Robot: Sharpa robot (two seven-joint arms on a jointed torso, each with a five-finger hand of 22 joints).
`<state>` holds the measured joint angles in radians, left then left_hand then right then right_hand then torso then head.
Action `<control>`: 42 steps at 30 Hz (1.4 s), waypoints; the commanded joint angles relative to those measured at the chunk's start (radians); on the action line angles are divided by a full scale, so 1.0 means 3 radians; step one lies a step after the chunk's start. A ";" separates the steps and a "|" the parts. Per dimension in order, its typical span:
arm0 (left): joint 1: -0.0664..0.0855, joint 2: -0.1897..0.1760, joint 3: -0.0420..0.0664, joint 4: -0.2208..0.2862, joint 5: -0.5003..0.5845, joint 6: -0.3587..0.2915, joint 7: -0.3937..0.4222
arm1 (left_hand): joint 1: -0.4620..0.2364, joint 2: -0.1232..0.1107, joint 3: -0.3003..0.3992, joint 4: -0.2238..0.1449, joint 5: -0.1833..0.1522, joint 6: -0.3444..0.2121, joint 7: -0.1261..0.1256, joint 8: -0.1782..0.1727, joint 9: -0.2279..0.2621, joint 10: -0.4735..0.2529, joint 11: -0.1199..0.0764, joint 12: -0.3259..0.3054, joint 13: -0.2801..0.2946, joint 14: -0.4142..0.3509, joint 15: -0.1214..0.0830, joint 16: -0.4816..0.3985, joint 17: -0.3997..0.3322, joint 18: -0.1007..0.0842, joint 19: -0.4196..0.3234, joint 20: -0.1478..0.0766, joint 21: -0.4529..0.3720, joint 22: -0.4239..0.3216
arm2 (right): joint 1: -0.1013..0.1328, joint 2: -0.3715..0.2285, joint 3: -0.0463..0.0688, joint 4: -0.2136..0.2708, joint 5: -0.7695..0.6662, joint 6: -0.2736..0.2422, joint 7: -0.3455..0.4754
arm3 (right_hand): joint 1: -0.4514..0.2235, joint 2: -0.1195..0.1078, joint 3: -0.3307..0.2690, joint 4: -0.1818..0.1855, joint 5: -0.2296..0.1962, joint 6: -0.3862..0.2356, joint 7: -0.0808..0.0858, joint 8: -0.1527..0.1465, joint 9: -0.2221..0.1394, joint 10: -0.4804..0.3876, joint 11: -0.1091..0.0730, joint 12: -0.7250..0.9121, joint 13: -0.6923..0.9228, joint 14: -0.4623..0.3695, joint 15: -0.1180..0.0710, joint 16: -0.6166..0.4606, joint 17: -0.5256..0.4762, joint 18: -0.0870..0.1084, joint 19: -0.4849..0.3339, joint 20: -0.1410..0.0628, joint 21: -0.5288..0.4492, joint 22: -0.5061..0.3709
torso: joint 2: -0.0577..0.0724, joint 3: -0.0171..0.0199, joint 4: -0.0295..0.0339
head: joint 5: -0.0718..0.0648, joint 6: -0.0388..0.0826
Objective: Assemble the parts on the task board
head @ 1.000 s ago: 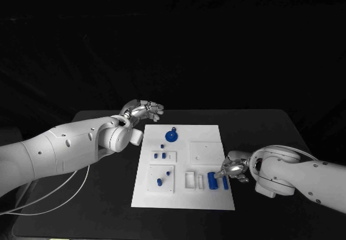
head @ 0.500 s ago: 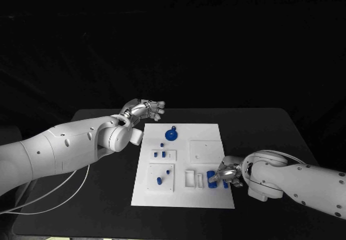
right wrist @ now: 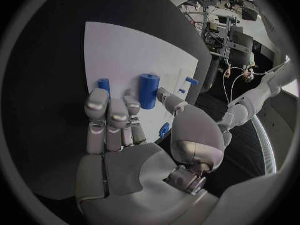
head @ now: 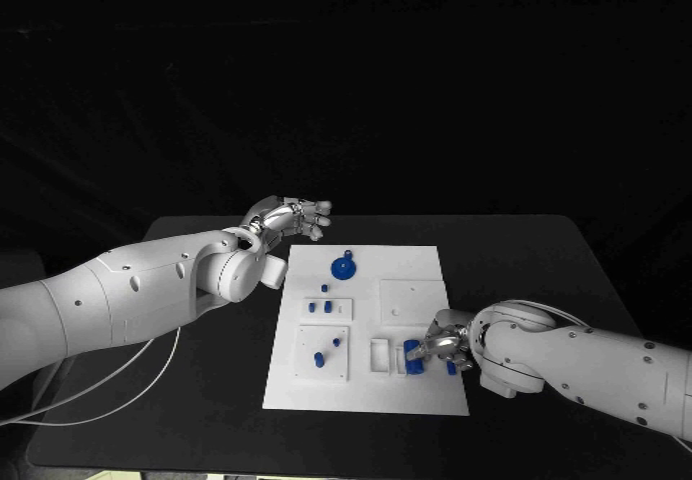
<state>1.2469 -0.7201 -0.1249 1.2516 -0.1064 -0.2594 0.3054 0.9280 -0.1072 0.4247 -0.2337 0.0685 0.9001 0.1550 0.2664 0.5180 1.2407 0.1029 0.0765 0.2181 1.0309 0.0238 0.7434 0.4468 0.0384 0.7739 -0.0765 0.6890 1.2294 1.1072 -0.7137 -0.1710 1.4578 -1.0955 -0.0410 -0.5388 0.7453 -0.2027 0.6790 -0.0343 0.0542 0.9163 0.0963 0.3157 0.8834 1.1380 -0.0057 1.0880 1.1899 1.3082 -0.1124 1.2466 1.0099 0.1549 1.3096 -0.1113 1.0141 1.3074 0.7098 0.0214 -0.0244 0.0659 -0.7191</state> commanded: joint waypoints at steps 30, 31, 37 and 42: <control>0.0002 0.0002 0.0002 0.0014 0.0019 0.0046 0.0019 | -0.0032 0.0023 -0.0021 -0.0003 -0.0002 -0.0013 0.0001 0.0009 -0.0007 -0.0022 -0.0003 -0.0010 -0.0007 -0.0002 0.0010 -0.0028 0.0015 0.0046 -0.0006 0.0014 -0.0026 0.0009 | -0.0086 -0.0002 -0.0046 0.0071 0.0163 -0.0063 0.0010 | 0.0008 0.0352 0.0157 -0.0338 -0.0010 0.0218 -0.0009 0.0034 -0.1007 0.0010 -0.0042 0.0000 0.0000 -0.0009 -0.0042 0.0004 0.0012 0.0356 -0.0051 0.0019 0.0091 0.0066 | 0.0000 0.0004 -0.0010 | 0.0014 0.0000; 0.0002 0.0001 0.0002 0.0014 0.0019 0.0047 0.0019 | -0.0032 0.0023 -0.0021 -0.0003 -0.0002 -0.0013 0.0001 0.0009 -0.0007 -0.0022 -0.0003 -0.0010 -0.0007 -0.0002 0.0010 -0.0028 0.0015 0.0046 -0.0006 0.0014 -0.0027 0.0009 | -0.0078 -0.0014 -0.0045 0.0093 0.0179 -0.0067 0.0010 | -0.0007 0.0362 0.0166 -0.0339 -0.0011 0.0227 -0.0012 0.0033 -0.1009 0.0015 -0.0044 -0.0003 -0.0003 -0.0008 -0.0045 0.0003 0.0012 0.0356 -0.0051 0.0023 0.0094 0.0066 | 0.0000 0.0004 -0.0010 | 0.0014 0.0000; 0.0002 0.0004 0.0002 0.0010 0.0019 0.0051 0.0018 | -0.0032 0.0025 -0.0022 -0.0004 0.0000 -0.0013 0.0001 0.0010 -0.0007 -0.0022 -0.0003 -0.0009 -0.0007 -0.0001 0.0010 -0.0028 0.0016 0.0046 -0.0005 0.0015 -0.0027 0.0010 | 0.0027 -0.0086 -0.0036 0.0239 0.0305 -0.0100 0.0005 | -0.0095 0.0382 0.0202 -0.0368 -0.0012 0.0279 -0.0023 0.0016 -0.1036 0.0043 -0.0055 -0.0024 -0.0019 -0.0003 -0.0054 -0.0002 0.0010 0.0356 -0.0053 0.0041 0.0113 0.0064 | 0.0001 0.0005 -0.0011 | 0.0012 0.0010; 0.0002 0.0007 0.0002 0.0008 0.0019 0.0051 0.0017 | -0.0033 0.0026 -0.0022 -0.0004 0.0001 -0.0012 0.0000 0.0010 -0.0007 -0.0022 -0.0003 -0.0009 -0.0007 -0.0001 0.0010 -0.0029 0.0017 0.0046 -0.0005 0.0015 -0.0028 0.0010 | 0.0084 -0.0063 -0.0022 0.0300 0.0372 -0.0132 0.0012 | -0.0136 0.0372 0.0206 -0.0378 -0.0012 0.0295 -0.0026 0.0009 -0.1047 0.0055 -0.0058 -0.0031 -0.0024 -0.0001 -0.0057 -0.0002 0.0011 0.0356 -0.0051 0.0045 0.0120 0.0062 | 0.0002 0.0003 -0.0007 | 0.0003 0.0016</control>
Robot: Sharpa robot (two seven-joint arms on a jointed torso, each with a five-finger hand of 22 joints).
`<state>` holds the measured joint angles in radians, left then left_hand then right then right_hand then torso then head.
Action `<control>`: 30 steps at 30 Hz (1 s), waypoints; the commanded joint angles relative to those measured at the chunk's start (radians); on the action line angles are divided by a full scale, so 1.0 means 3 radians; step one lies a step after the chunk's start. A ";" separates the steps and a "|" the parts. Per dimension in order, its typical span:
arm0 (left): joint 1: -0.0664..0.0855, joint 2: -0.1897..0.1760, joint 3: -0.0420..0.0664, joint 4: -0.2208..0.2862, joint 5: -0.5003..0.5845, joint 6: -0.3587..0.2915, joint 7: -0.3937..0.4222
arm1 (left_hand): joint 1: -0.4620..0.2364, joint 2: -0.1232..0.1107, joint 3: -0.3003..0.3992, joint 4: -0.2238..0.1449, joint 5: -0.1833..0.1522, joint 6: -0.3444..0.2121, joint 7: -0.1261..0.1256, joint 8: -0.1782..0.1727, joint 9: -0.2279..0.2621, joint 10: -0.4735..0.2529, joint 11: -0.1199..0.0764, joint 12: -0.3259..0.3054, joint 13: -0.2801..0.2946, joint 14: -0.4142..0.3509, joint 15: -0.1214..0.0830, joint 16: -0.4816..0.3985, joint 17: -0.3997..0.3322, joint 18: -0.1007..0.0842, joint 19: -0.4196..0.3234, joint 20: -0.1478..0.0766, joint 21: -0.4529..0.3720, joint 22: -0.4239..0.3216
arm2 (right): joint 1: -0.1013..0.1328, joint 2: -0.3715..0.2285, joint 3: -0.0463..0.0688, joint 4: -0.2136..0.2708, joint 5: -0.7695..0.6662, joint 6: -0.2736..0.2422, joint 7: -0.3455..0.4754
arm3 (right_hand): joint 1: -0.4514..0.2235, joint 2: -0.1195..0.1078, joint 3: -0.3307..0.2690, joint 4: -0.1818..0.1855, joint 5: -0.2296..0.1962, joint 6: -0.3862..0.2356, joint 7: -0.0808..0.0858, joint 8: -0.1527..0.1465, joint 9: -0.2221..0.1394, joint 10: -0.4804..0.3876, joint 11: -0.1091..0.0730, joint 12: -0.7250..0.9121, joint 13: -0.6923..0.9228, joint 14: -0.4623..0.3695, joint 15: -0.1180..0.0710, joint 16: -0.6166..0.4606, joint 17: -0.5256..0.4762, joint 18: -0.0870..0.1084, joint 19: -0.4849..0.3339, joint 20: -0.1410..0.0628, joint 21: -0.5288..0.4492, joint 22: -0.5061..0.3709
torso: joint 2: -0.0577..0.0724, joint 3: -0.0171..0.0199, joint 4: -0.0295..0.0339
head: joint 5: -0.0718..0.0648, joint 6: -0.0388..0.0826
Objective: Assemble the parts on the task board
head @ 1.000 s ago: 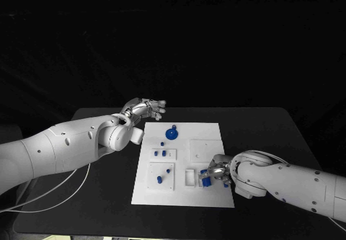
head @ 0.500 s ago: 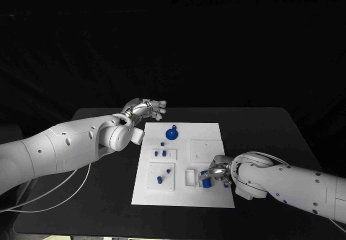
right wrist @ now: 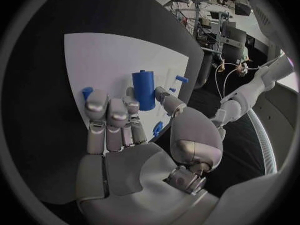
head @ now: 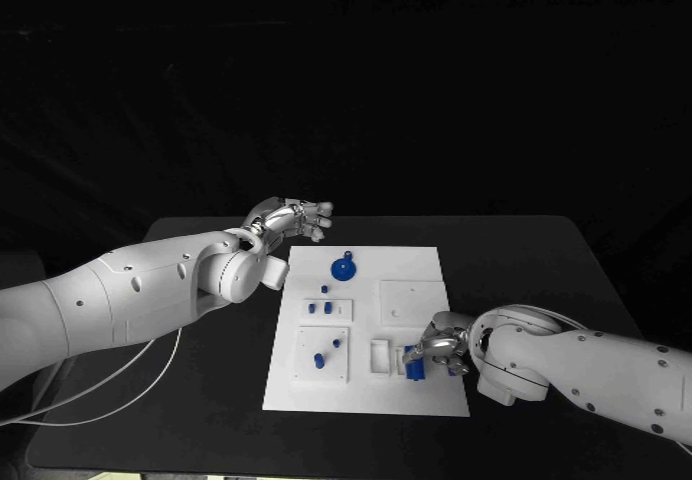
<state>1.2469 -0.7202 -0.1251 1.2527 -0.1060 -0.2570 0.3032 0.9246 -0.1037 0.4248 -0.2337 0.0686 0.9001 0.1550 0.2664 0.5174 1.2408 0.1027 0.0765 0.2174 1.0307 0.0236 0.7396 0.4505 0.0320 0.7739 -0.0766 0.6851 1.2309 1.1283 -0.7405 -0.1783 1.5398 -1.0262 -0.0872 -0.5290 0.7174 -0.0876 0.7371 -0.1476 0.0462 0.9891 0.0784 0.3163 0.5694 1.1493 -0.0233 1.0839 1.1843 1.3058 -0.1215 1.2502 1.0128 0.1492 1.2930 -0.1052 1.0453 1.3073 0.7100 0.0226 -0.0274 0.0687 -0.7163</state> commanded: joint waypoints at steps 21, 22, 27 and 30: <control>0.0003 0.0031 0.0002 0.0002 0.0018 0.0050 0.0018 | -0.0025 0.0018 -0.0026 -0.0005 0.0004 -0.0010 0.0000 0.0012 -0.0006 -0.0021 -0.0003 -0.0007 -0.0004 0.0000 0.0011 -0.0020 0.0010 0.0068 -0.0004 0.0015 -0.0019 0.0007 | 0.0012 0.0422 -0.0002 -0.0353 0.0220 0.0065 -0.0005 | -0.0119 -0.0044 0.0007 -0.0002 0.0012 0.0065 0.0031 -0.0011 -0.0017 0.0026 -0.0002 -0.0026 -0.0007 0.0008 -0.0030 -0.0014 0.0004 0.0375 0.0005 0.0025 0.0023 0.0058 | 0.0002 -0.0004 0.0012 | 0.0010 -0.0008; 0.0003 0.0032 0.0002 0.0002 0.0018 0.0050 0.0018 | -0.0025 0.0018 -0.0027 -0.0005 0.0004 -0.0010 0.0000 0.0013 -0.0006 -0.0021 -0.0003 -0.0007 -0.0004 0.0000 0.0011 -0.0020 0.0010 0.0068 -0.0004 0.0015 -0.0019 0.0007 | 0.0010 0.0434 -0.0004 -0.0365 0.0225 0.0071 -0.0002 | -0.0120 -0.0044 0.0007 -0.0002 0.0012 0.0065 0.0031 -0.0012 -0.0017 0.0026 -0.0002 -0.0026 -0.0007 0.0008 -0.0030 -0.0014 0.0004 0.0375 0.0005 0.0025 0.0023 0.0057 | 0.0002 -0.0004 0.0012 | 0.0010 -0.0008; 0.0003 0.0034 0.0002 0.0001 0.0018 0.0053 0.0017 | -0.0027 0.0019 -0.0027 -0.0005 0.0004 -0.0010 -0.0001 0.0013 -0.0006 -0.0021 -0.0003 -0.0007 -0.0005 0.0000 0.0011 -0.0021 0.0011 0.0068 -0.0003 0.0016 -0.0020 0.0008 | 0.0003 0.0462 -0.0006 -0.0370 0.0232 0.0091 0.0004 | -0.0125 -0.0046 0.0005 -0.0004 0.0012 0.0065 0.0032 -0.0013 -0.0019 0.0025 -0.0002 -0.0027 -0.0007 0.0008 -0.0030 -0.0014 0.0004 0.0375 0.0005 0.0024 0.0024 0.0057 | 0.0004 -0.0004 0.0004 | 0.0025 -0.0014; 0.0003 0.0034 0.0002 -0.0001 0.0018 0.0053 0.0014 | -0.0028 0.0019 -0.0028 -0.0005 0.0004 -0.0009 -0.0001 0.0013 -0.0006 -0.0021 -0.0003 -0.0007 -0.0005 0.0000 0.0011 -0.0021 0.0012 0.0067 -0.0003 0.0016 -0.0020 0.0008 | 0.0003 0.0479 -0.0007 -0.0362 0.0234 0.0131 -0.0002 | -0.0130 -0.0049 0.0003 -0.0008 0.0012 0.0065 0.0032 -0.0016 -0.0020 0.0025 -0.0002 -0.0028 -0.0006 0.0008 -0.0030 -0.0014 0.0004 0.0375 0.0004 0.0024 0.0024 0.0057 | 0.0003 -0.0002 0.0002 | 0.0032 -0.0016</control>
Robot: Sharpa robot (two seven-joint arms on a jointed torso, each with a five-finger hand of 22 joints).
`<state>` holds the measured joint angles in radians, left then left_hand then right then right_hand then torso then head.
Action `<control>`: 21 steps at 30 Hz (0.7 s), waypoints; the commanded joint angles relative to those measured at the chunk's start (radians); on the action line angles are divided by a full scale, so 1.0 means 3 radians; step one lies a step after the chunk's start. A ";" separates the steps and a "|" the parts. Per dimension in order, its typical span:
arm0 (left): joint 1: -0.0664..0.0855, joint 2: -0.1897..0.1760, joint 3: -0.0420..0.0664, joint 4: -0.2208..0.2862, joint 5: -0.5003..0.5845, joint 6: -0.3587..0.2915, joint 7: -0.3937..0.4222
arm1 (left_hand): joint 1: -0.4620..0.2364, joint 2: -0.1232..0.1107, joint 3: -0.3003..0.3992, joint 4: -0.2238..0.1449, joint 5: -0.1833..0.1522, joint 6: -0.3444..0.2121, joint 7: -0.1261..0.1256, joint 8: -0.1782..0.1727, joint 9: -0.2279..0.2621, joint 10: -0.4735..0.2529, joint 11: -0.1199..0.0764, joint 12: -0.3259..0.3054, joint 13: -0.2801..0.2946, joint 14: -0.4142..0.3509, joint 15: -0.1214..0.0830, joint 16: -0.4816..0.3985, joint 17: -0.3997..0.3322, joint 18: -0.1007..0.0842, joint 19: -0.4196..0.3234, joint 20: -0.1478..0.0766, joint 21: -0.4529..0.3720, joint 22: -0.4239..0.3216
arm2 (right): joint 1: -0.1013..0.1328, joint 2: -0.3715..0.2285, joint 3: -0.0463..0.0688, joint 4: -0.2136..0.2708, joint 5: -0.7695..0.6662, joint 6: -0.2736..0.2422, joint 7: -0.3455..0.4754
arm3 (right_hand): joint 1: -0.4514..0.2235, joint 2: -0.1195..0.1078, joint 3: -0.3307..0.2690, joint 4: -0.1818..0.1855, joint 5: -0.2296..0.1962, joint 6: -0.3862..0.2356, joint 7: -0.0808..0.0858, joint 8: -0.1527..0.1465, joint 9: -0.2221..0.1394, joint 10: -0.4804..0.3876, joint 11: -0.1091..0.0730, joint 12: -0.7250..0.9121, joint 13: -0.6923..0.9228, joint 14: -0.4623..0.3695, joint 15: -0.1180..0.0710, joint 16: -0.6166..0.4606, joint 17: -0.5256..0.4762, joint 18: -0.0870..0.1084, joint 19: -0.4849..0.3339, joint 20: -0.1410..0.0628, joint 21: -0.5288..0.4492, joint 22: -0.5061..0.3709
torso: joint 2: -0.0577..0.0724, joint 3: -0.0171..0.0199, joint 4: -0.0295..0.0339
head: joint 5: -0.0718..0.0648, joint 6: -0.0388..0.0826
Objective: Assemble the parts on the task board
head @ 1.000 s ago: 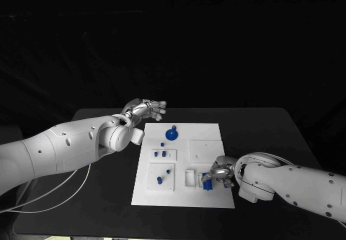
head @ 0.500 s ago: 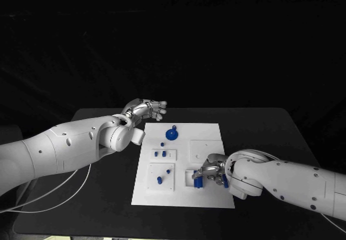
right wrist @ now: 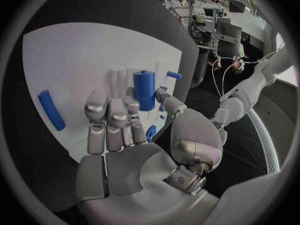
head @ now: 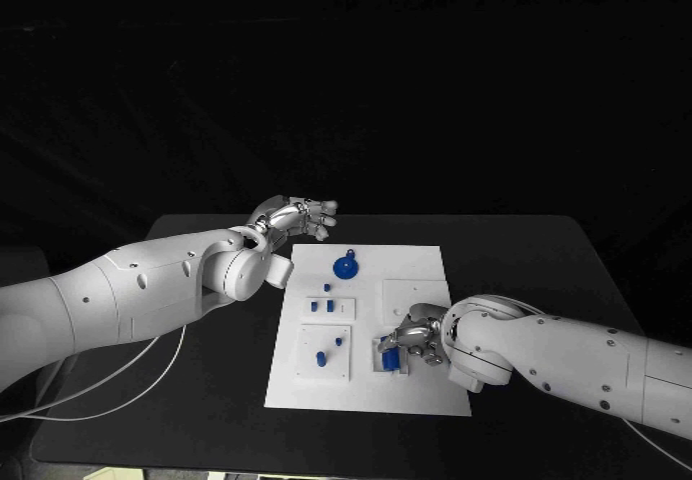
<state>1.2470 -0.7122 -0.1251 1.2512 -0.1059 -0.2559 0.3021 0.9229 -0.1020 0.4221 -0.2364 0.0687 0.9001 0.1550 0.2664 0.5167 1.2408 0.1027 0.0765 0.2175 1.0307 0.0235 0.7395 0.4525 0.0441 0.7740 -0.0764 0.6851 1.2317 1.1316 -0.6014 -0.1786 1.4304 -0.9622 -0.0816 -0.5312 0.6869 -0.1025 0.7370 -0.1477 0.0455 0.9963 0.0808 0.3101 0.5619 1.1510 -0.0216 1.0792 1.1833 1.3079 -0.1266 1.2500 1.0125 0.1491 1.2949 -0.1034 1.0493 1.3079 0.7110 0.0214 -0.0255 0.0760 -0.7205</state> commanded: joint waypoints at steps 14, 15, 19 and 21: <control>0.0003 0.0011 0.0002 0.0004 0.0018 0.0049 0.0009 | -0.0026 0.0015 -0.0021 0.0005 0.0005 -0.0010 -0.0001 0.0013 -0.0005 -0.0022 -0.0002 -0.0007 -0.0006 0.0000 0.0012 -0.0024 0.0008 0.0027 -0.0003 0.0016 -0.0023 0.0006 | -0.0024 0.0052 -0.0018 -0.0036 0.0021 0.0067 -0.0001 | -0.0085 -0.0089 -0.0025 -0.0020 0.0011 0.0032 0.0028 -0.0014 -0.0008 0.0008 -0.0003 -0.0022 0.0001 -0.0004 -0.0011 -0.0020 0.0005 0.0376 -0.0008 0.0013 0.0009 0.0050 | 0.0000 0.0001 -0.0006 | 0.0018 -0.0009; 0.0003 0.0011 0.0002 0.0005 0.0018 0.0050 0.0009 | -0.0027 0.0016 -0.0022 0.0005 0.0005 -0.0010 -0.0001 0.0013 -0.0005 -0.0022 -0.0002 -0.0007 -0.0006 0.0000 0.0012 -0.0024 0.0008 0.0027 -0.0003 0.0016 -0.0023 0.0006 | -0.0025 0.0053 -0.0018 -0.0042 0.0021 0.0050 0.0004 | -0.0100 -0.0116 -0.0030 -0.0012 0.0012 0.0030 0.0029 -0.0018 -0.0010 0.0005 -0.0003 -0.0024 0.0001 -0.0004 -0.0010 -0.0022 0.0005 0.0376 -0.0009 0.0010 0.0008 0.0048 | 0.0000 0.0001 -0.0006 | 0.0018 -0.0009; 0.0003 0.0010 0.0002 0.0007 0.0018 0.0048 0.0008 | -0.0027 0.0016 -0.0022 0.0005 0.0005 -0.0010 -0.0001 0.0013 -0.0006 -0.0022 -0.0002 -0.0007 -0.0006 0.0000 0.0012 -0.0025 0.0009 0.0027 -0.0002 0.0016 -0.0024 0.0007 | -0.0025 0.0054 -0.0018 -0.0046 0.0020 0.0038 0.0014 | -0.0177 -0.0207 -0.0096 0.0009 0.0012 0.0011 0.0036 -0.0033 -0.0016 -0.0009 0.0003 -0.0031 0.0005 -0.0008 -0.0006 -0.0027 0.0005 0.0376 -0.0010 0.0006 0.0005 0.0045 | 0.0000 0.0001 -0.0006 | 0.0018 -0.0009; 0.0003 0.0010 0.0002 0.0006 0.0018 0.0046 0.0007 | -0.0028 0.0017 -0.0022 0.0006 0.0005 -0.0011 -0.0001 0.0013 -0.0006 -0.0023 -0.0002 -0.0007 -0.0006 0.0000 0.0012 -0.0025 0.0009 0.0027 -0.0002 0.0016 -0.0024 0.0007 | -0.0025 0.0055 -0.0018 -0.0043 0.0020 0.0040 0.0019 | -0.0221 -0.0253 -0.0149 0.0012 0.0012 0.0000 0.0039 -0.0041 -0.0018 -0.0018 0.0006 -0.0034 0.0007 -0.0011 -0.0004 -0.0030 0.0005 0.0376 -0.0013 0.0003 0.0002 0.0043 | 0.0001 0.0002 -0.0006 | 0.0022 -0.0012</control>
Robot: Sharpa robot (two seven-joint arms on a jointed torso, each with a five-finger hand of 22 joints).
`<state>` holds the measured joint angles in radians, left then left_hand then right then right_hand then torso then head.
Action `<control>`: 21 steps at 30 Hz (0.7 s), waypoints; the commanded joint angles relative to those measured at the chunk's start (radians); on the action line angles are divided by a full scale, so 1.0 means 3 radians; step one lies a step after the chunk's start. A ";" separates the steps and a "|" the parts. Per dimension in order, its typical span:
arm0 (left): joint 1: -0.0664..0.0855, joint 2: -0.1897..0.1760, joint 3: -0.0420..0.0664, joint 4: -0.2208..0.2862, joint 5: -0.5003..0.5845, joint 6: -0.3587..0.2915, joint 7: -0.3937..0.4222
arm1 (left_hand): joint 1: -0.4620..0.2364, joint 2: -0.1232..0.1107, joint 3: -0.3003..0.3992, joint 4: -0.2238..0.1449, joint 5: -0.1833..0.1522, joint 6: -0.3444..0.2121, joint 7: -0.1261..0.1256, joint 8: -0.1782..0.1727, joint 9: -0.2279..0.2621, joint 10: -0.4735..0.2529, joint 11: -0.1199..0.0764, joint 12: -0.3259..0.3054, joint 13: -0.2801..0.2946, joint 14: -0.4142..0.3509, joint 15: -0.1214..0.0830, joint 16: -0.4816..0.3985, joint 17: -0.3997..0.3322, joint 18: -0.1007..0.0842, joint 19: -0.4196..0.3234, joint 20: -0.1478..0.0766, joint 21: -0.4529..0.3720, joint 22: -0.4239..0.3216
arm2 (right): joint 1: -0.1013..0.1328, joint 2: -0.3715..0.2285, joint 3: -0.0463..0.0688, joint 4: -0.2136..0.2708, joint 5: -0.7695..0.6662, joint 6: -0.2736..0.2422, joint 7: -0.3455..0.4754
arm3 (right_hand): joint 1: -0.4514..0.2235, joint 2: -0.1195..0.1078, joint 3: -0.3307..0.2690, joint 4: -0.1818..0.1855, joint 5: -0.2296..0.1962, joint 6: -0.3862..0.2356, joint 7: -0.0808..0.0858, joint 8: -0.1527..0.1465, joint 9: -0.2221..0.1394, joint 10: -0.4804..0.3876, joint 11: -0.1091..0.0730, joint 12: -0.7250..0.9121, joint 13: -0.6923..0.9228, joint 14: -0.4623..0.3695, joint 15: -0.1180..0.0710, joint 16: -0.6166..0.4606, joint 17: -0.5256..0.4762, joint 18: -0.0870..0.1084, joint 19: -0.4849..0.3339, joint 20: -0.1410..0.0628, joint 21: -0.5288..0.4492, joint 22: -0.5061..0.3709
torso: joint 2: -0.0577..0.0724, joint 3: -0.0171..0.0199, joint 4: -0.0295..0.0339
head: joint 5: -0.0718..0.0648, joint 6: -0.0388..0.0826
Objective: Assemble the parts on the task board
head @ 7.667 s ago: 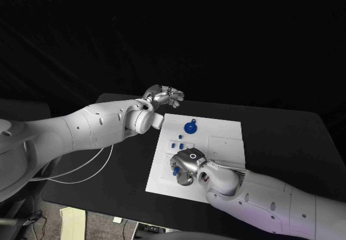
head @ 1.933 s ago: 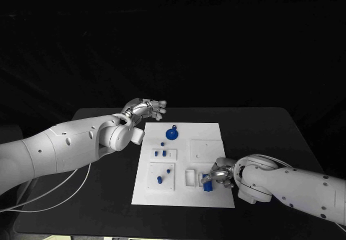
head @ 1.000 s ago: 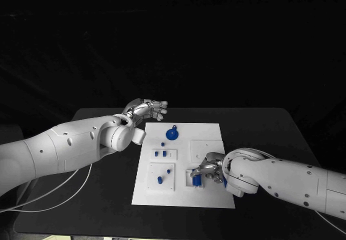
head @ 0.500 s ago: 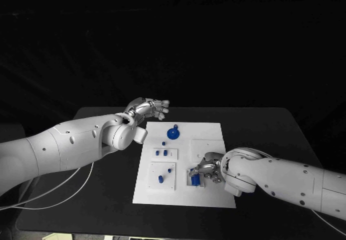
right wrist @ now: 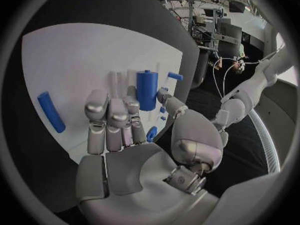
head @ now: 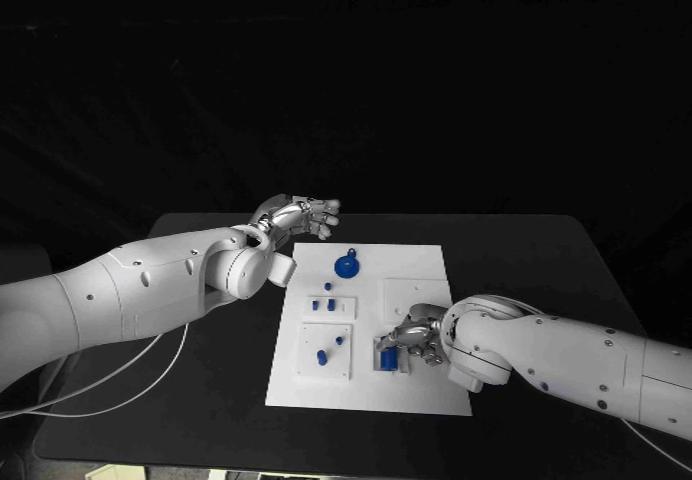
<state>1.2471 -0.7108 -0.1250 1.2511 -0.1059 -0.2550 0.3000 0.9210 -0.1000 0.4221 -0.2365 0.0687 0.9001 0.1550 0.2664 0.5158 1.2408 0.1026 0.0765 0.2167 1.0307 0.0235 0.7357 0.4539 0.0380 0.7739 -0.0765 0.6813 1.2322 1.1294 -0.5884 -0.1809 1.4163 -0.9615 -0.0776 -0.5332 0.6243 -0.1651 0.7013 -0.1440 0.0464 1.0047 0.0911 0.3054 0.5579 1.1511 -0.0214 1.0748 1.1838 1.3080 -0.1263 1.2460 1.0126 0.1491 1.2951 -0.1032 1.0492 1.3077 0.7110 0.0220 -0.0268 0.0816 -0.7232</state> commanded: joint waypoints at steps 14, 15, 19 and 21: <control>0.0003 0.0006 0.0002 0.0006 0.0017 0.0043 0.0010 | -0.0024 0.0011 -0.0024 0.0006 0.0006 -0.0012 0.0000 0.0012 -0.0004 -0.0024 -0.0001 -0.0007 -0.0004 0.0000 0.0012 -0.0015 0.0007 0.0048 -0.0002 0.0016 -0.0014 0.0006 | -0.0020 -0.0008 -0.0012 0.0026 -0.0071 -0.0012 0.0048 | 0.0067 -0.0081 -0.0197 -0.0145 0.0010 -0.0060 0.0011 -0.0043 0.0002 -0.0058 0.0011 -0.0027 0.0020 -0.0018 0.0000 -0.0033 0.0011 0.0376 -0.0031 -0.0038 -0.0011 0.0038 | 0.0000 0.0001 -0.0002 | 0.0008 -0.0008; 0.0003 0.0005 0.0002 0.0006 0.0017 0.0043 0.0010 | -0.0024 0.0011 -0.0024 0.0006 0.0006 -0.0012 0.0000 0.0013 -0.0004 -0.0024 -0.0001 -0.0007 -0.0004 0.0000 0.0012 -0.0015 0.0007 0.0048 -0.0002 0.0016 -0.0014 0.0006 | -0.0021 -0.0010 -0.0012 0.0027 -0.0084 -0.0019 0.0063 | 0.0086 -0.0055 -0.0190 -0.0151 0.0010 -0.0057 0.0010 -0.0041 0.0003 -0.0056 0.0010 -0.0027 0.0021 -0.0017 -0.0001 -0.0033 0.0012 0.0376 -0.0030 -0.0040 -0.0012 0.0037 | 0.0000 0.0002 -0.0003 | 0.0008 -0.0010; 0.0003 0.0005 0.0002 0.0005 0.0017 0.0041 0.0007 | -0.0024 0.0012 -0.0023 0.0006 0.0006 -0.0012 0.0000 0.0013 -0.0005 -0.0025 -0.0001 -0.0007 -0.0004 0.0000 0.0012 -0.0015 0.0008 0.0048 -0.0001 0.0016 -0.0014 0.0007 | -0.0022 -0.0013 -0.0012 0.0037 -0.0090 -0.0031 0.0077 | 0.0225 0.0021 -0.0136 -0.0214 0.0009 -0.0041 0.0006 -0.0035 0.0008 -0.0046 0.0007 -0.0021 0.0024 -0.0012 -0.0004 -0.0034 0.0014 0.0376 -0.0024 -0.0045 -0.0010 0.0037 | 0.0001 0.0003 -0.0003 | 0.0009 -0.0009; 0.0003 0.0006 0.0002 0.0004 0.0017 0.0042 0.0007 | -0.0024 0.0012 -0.0023 0.0006 0.0007 -0.0012 0.0000 0.0013 -0.0005 -0.0025 -0.0001 -0.0007 -0.0004 0.0000 0.0012 -0.0016 0.0008 0.0048 -0.0001 0.0016 -0.0014 0.0007 | -0.0022 -0.0013 -0.0012 0.0042 -0.0093 -0.0045 0.0082 | 0.0259 0.0045 -0.0125 -0.0233 0.0011 -0.0037 0.0006 -0.0034 0.0008 -0.0043 0.0007 -0.0020 0.0024 -0.0011 -0.0004 -0.0035 0.0015 0.0376 -0.0023 -0.0042 -0.0010 0.0037 | 0.0002 0.0004 -0.0002 | 0.0010 -0.0008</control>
<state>1.2472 -0.7108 -0.1250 1.2511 -0.1058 -0.2550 0.2976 0.9210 -0.1000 0.4194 -0.2338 0.0687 0.9001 0.1550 0.2664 0.5159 1.2408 0.1026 0.0765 0.2169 1.0307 0.0235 0.7357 0.4548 0.0364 0.7739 -0.0765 0.6813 1.2329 1.1269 -0.5942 -0.1823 1.4255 -0.9747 -0.0884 -0.5245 0.6959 -0.1496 0.6643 -0.2102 0.0464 0.9923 0.0942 0.2939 0.5600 1.1399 -0.0213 1.0706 1.1899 1.3064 -0.1244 1.2411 1.0159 0.1493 1.2854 -0.1088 1.0491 1.3075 0.7111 0.0225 -0.0277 0.0842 -0.7260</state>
